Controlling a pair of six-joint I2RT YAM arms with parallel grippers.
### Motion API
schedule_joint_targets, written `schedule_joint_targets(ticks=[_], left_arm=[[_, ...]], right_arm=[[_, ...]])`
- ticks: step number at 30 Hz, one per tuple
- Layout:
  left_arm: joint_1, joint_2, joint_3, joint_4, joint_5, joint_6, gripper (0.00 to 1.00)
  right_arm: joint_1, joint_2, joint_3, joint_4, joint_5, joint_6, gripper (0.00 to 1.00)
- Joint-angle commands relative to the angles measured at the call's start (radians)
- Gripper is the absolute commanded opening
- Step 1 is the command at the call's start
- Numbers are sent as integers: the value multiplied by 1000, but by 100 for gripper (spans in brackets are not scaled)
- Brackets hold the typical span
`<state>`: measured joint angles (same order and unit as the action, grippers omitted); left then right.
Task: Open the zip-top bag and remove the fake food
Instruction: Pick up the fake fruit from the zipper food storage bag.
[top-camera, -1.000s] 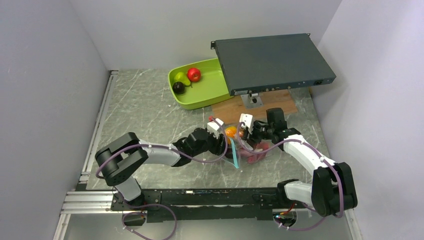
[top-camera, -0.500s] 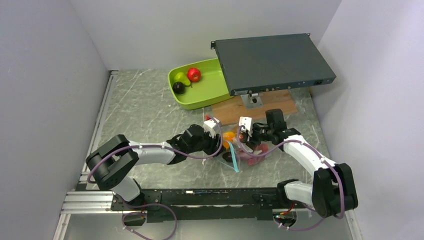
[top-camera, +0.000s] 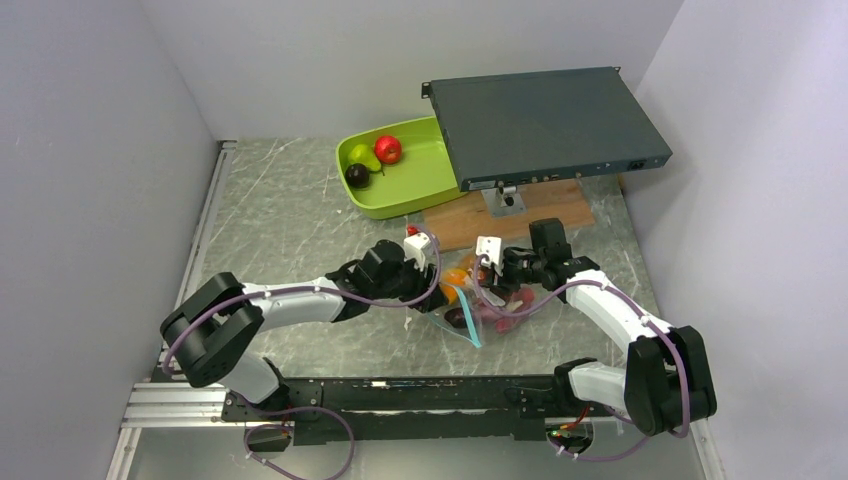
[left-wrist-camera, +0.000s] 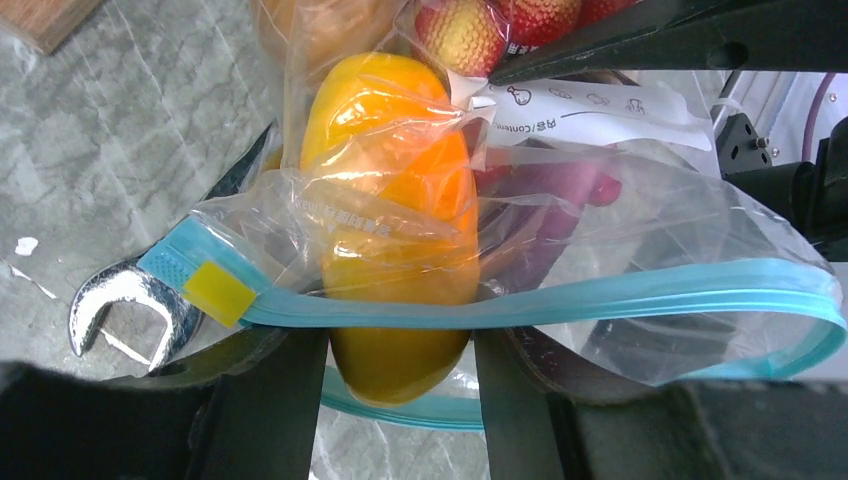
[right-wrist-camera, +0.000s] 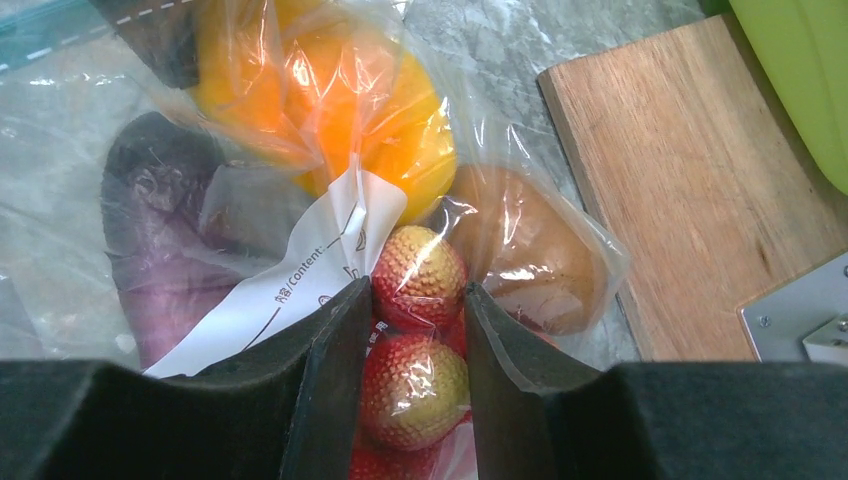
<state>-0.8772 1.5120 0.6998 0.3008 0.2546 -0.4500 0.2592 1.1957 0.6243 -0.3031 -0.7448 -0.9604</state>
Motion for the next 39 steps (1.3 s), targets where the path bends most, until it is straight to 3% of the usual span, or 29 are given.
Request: schedule_joint_targets(ticks=[1, 18, 39], left_arm=[[20, -70, 31, -35, 79, -13, 3], [53, -131, 51, -161, 183, 37, 4], [82, -273, 46, -409, 221, 240, 1]], right_arm=[[3, -5, 2, -44, 15, -37, 42], [8, -4, 2, -50, 16, -46, 42], [8, -9, 3, -58, 16, -54, 42]])
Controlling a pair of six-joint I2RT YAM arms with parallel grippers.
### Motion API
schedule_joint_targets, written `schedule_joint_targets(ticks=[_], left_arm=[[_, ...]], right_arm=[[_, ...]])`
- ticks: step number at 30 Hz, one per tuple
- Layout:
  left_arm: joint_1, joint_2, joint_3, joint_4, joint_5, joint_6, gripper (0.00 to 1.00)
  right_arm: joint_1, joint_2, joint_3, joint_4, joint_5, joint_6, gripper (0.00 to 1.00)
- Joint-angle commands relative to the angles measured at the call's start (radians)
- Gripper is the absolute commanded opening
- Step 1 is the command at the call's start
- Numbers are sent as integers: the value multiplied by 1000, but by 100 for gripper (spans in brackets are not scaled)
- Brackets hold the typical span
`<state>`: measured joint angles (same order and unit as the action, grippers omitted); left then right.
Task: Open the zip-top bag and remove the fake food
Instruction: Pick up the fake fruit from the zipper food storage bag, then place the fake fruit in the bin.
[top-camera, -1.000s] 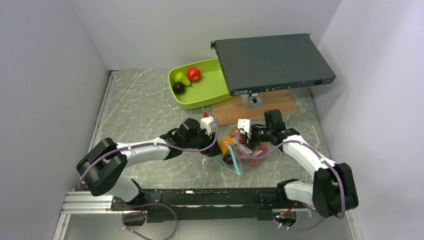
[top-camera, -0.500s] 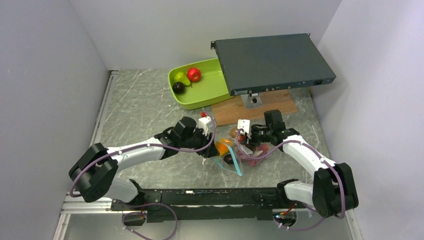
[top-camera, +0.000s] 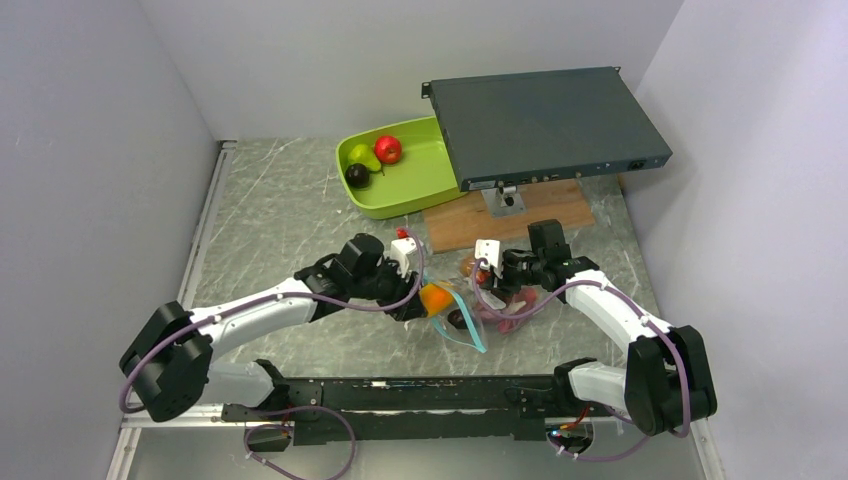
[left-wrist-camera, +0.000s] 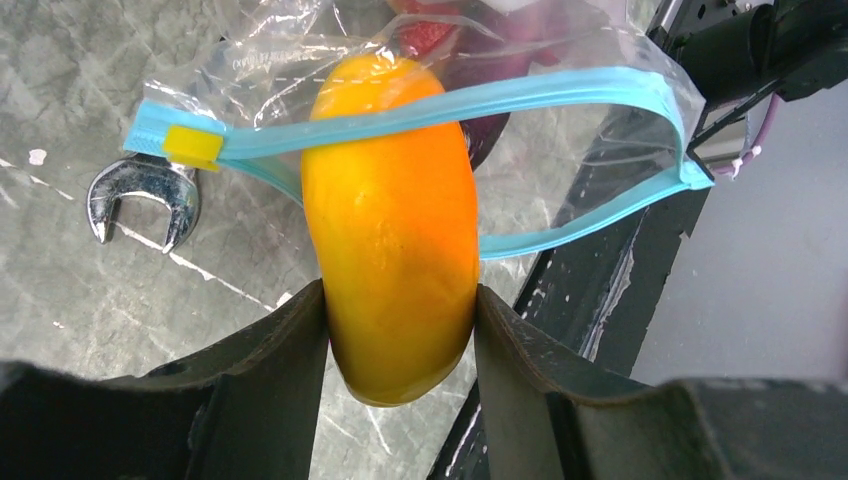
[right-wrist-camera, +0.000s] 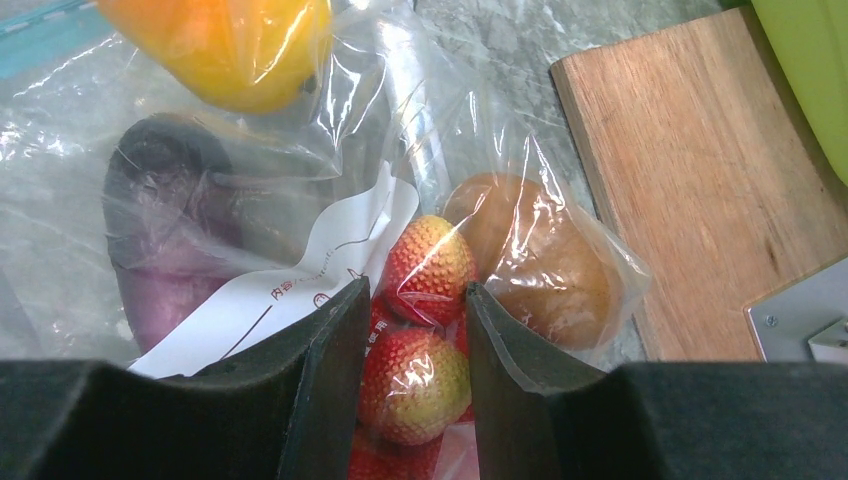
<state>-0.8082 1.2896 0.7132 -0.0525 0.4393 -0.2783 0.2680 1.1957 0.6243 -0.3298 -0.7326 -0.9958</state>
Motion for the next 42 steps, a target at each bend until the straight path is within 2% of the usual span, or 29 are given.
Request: schedule_joint_targets(ticks=[1, 9, 19, 31, 37, 42], left_arm=[[15, -58, 33, -70, 37, 79, 1], [19, -113, 42, -188, 68, 134, 0], [21, -211, 33, -253, 68, 139, 0], [46, -355, 32, -339, -36, 148, 0], [75, -398, 32, -314, -120, 142, 0], [129, -397, 18, -213, -165, 122, 0]], right_arm=[[-2, -9, 3, -31, 4, -20, 42], [-1, -10, 3, -33, 6, -22, 42], [-2, -14, 4, -32, 7, -23, 42], [-1, -21, 5, -37, 7, -28, 42], [-1, -22, 7, -41, 6, -30, 42], [-2, -26, 8, -43, 4, -33, 42]])
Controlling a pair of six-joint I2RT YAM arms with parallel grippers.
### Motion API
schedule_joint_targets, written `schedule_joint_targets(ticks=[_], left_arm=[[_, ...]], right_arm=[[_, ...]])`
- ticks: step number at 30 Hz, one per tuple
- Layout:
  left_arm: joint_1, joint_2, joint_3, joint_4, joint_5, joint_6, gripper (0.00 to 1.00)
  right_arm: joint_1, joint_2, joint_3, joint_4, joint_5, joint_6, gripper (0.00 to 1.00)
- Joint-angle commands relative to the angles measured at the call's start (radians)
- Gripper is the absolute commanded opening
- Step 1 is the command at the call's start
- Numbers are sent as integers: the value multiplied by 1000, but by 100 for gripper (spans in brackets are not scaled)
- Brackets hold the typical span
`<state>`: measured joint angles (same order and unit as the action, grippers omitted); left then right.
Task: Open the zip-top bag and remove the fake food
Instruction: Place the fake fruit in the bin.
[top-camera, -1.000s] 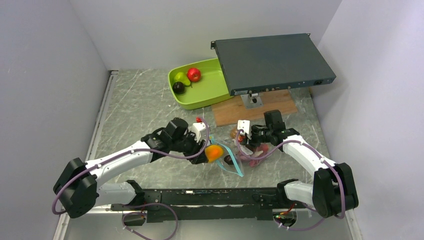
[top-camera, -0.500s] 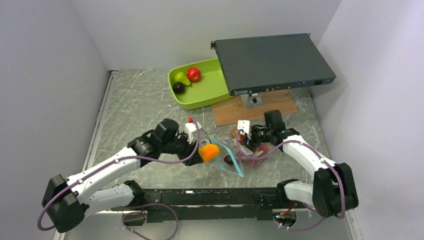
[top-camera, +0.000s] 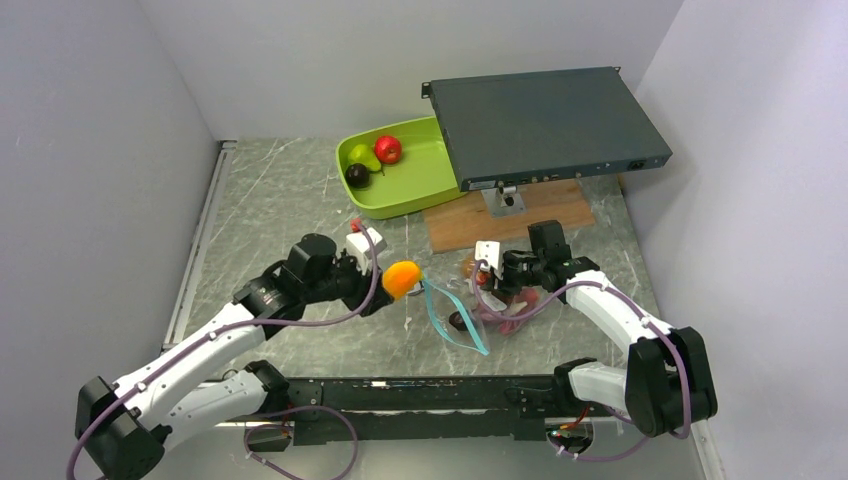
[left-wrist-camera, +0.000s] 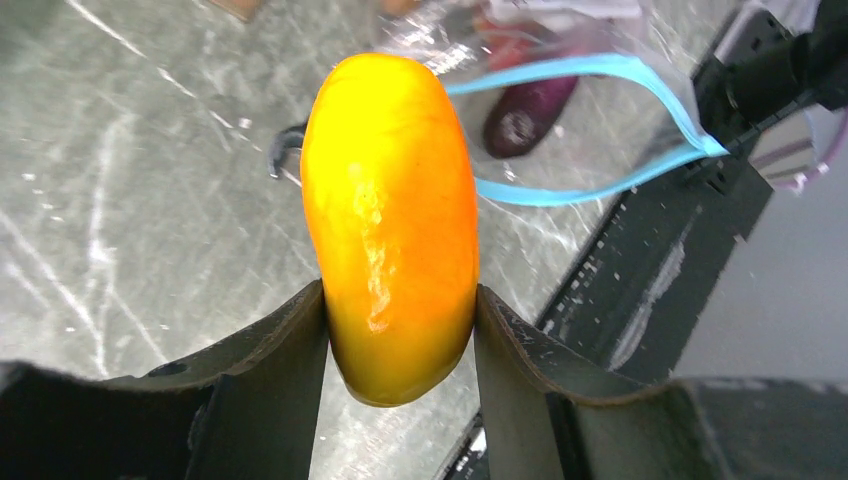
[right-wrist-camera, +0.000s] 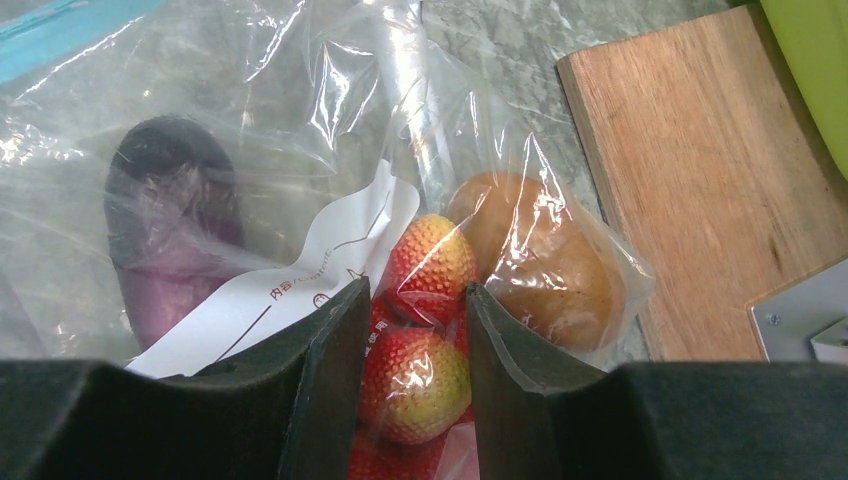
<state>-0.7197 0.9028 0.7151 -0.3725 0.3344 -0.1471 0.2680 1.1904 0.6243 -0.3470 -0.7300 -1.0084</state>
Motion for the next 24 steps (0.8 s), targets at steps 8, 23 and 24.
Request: schedule_joint_targets(ticks=[8, 23, 24], left_arm=[[148, 64, 20, 287, -113, -65, 0], [330, 522, 354, 364, -113, -66, 0], [342, 560, 389, 365, -111, -66, 0]], right_arm=[[-1, -36, 9, -33, -2, -30, 43], [25, -85, 26, -65, -4, -50, 43], [25, -90, 26, -67, -3, -50, 43]])
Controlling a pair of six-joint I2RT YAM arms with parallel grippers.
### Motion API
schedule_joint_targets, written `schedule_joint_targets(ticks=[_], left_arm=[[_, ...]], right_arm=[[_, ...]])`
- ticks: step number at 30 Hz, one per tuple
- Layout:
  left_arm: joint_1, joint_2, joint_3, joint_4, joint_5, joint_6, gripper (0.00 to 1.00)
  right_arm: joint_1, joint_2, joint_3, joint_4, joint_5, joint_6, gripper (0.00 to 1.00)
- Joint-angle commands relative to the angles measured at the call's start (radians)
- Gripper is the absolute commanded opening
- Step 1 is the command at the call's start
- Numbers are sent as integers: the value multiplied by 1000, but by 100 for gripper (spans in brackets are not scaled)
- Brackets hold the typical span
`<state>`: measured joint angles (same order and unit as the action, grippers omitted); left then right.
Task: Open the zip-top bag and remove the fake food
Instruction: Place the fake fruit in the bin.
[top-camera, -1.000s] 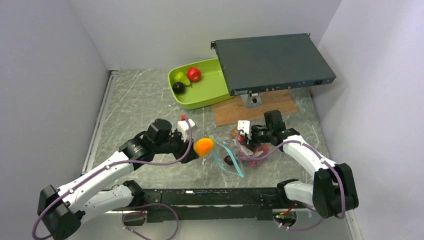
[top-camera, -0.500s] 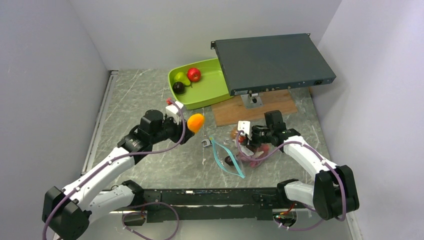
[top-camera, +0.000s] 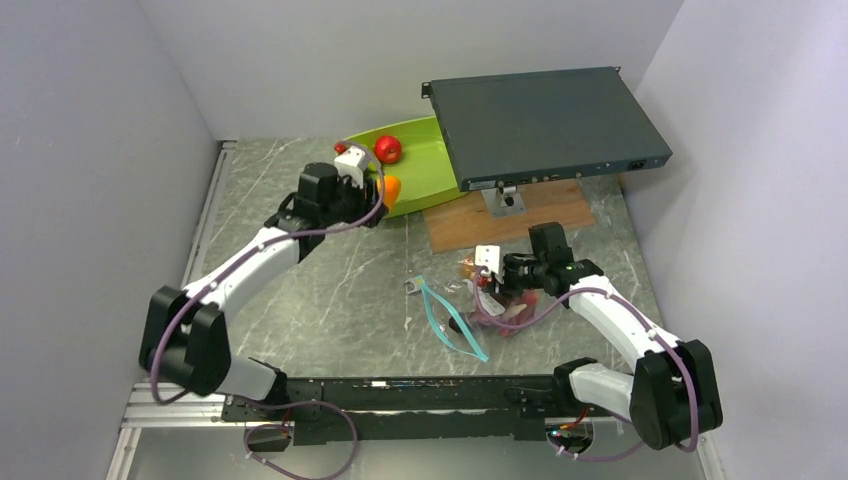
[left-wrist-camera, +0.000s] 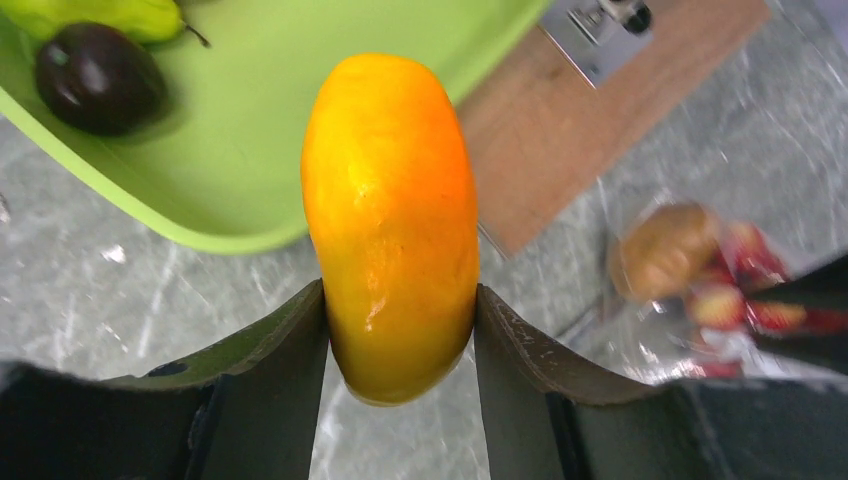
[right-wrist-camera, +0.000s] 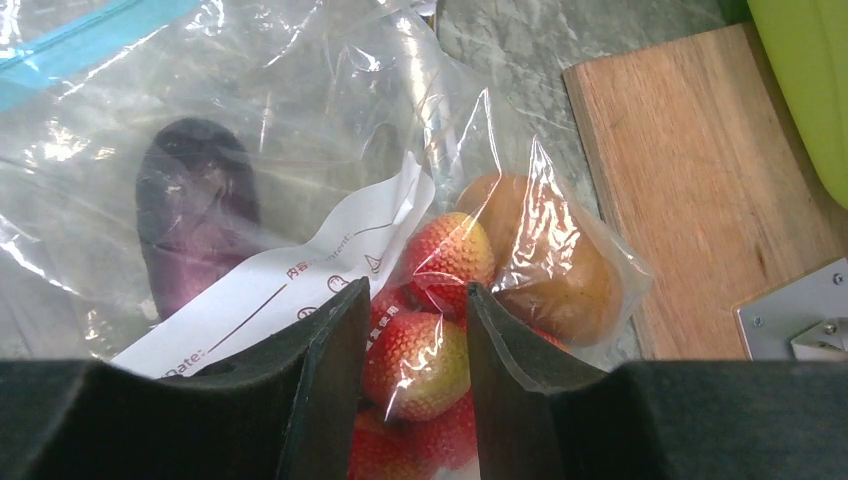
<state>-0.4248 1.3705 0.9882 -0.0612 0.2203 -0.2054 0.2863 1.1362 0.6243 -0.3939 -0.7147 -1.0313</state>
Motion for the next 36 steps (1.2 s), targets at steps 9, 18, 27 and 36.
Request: schedule_joint_targets(ticks=[9, 18, 27, 36], left_arm=[[100, 395, 447, -88, -7, 31, 0], [111, 560, 624, -197, -50, 57, 10], [119, 639, 704, -251, -65, 62, 30], [130, 647, 762, -266, -44, 32, 68]], right_arm=[[9, -73, 34, -40, -22, -37, 44], [9, -79, 37, -48, -30, -40, 44], [10, -78, 40, -45, -31, -32, 45], [7, -85, 40, -46, -25, -24, 45]])
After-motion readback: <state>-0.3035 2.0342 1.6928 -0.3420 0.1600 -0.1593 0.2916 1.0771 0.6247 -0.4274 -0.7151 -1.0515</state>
